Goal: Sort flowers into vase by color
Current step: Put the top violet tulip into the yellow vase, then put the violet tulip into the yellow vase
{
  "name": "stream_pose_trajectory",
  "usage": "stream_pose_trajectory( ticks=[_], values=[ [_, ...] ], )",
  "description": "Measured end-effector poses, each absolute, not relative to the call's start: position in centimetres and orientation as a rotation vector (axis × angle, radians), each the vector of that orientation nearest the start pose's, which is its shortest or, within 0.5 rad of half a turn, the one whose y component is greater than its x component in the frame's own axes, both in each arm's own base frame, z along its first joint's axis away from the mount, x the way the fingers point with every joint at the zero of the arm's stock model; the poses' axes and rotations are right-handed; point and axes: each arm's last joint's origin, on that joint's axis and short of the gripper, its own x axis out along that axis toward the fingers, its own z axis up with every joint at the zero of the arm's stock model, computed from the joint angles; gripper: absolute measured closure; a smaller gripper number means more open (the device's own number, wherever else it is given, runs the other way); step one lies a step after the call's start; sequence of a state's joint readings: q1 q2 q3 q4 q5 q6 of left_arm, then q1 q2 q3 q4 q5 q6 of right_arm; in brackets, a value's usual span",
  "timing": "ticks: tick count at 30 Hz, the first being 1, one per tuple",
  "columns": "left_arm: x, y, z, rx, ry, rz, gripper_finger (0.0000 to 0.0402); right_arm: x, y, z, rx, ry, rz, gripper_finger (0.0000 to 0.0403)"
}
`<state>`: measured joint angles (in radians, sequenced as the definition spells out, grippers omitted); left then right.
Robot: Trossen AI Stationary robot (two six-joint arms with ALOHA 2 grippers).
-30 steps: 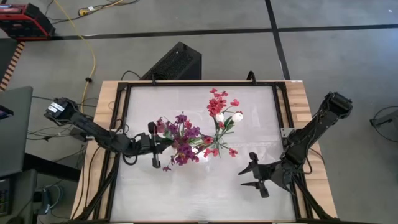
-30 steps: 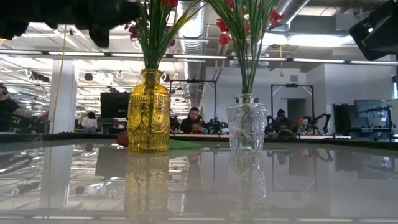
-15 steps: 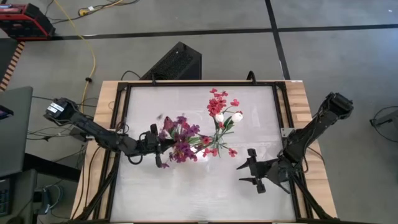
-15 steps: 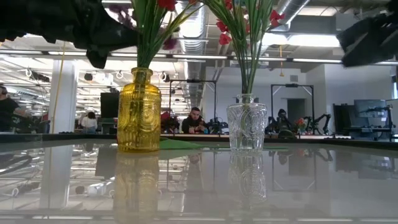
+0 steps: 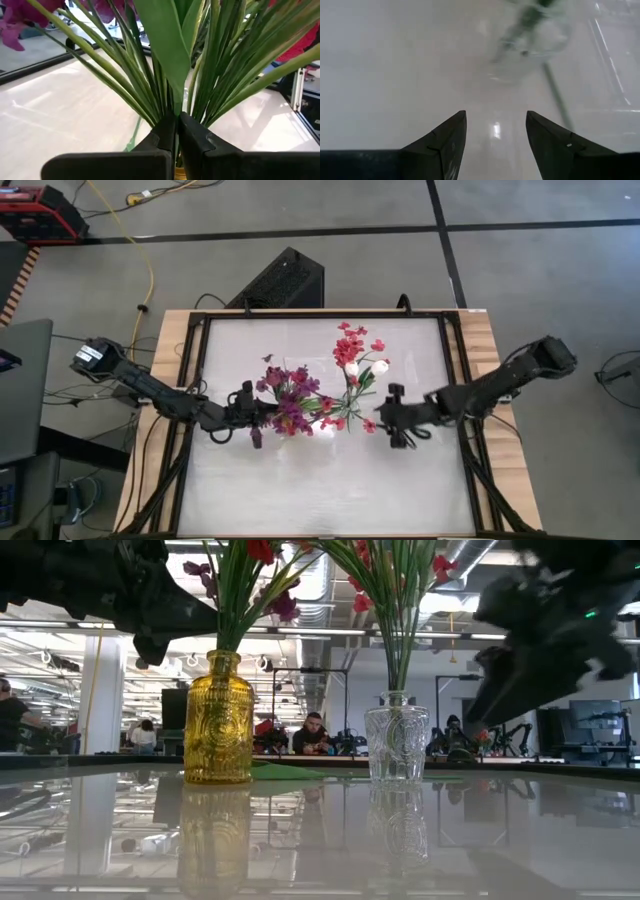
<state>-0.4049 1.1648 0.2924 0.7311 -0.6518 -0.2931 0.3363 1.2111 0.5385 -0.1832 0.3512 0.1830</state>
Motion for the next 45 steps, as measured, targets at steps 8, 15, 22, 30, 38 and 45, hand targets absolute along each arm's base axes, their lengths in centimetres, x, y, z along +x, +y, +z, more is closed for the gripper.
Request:
stream_pose_trajectory(
  ticks=[8,15,22,30,38,45],
  values=[
    [19.9,-6.7,18.4,-0.223,0.092,0.223,0.0401,21.7,0.8,16.9,-0.118,0.863,-0.068,0.0171],
    [19.8,-6.6,18.8,-0.202,0.083,0.198,0.0353,20.5,-2.0,14.9,-0.086,0.899,-0.134,0.0171],
    [19.2,-5.9,19.3,-0.260,0.123,0.149,0.0279,20.2,-2.4,14.0,-0.082,0.824,-0.092,0.0171],
    [18.0,-4.7,19.9,-0.381,0.225,0.031,0.0256,20.7,-2.6,14.1,-0.168,0.786,-0.059,0.0171],
    [17.5,-3.9,21.7,-0.441,0.442,0.015,0.0255,21.5,-4.2,12.1,-0.143,0.836,-0.106,0.0171],
    [16.6,-3.4,22.9,-0.408,0.667,0.123,0.0255,22.0,-5.0,10.8,-0.093,0.833,-0.050,0.0171]
  ],
)
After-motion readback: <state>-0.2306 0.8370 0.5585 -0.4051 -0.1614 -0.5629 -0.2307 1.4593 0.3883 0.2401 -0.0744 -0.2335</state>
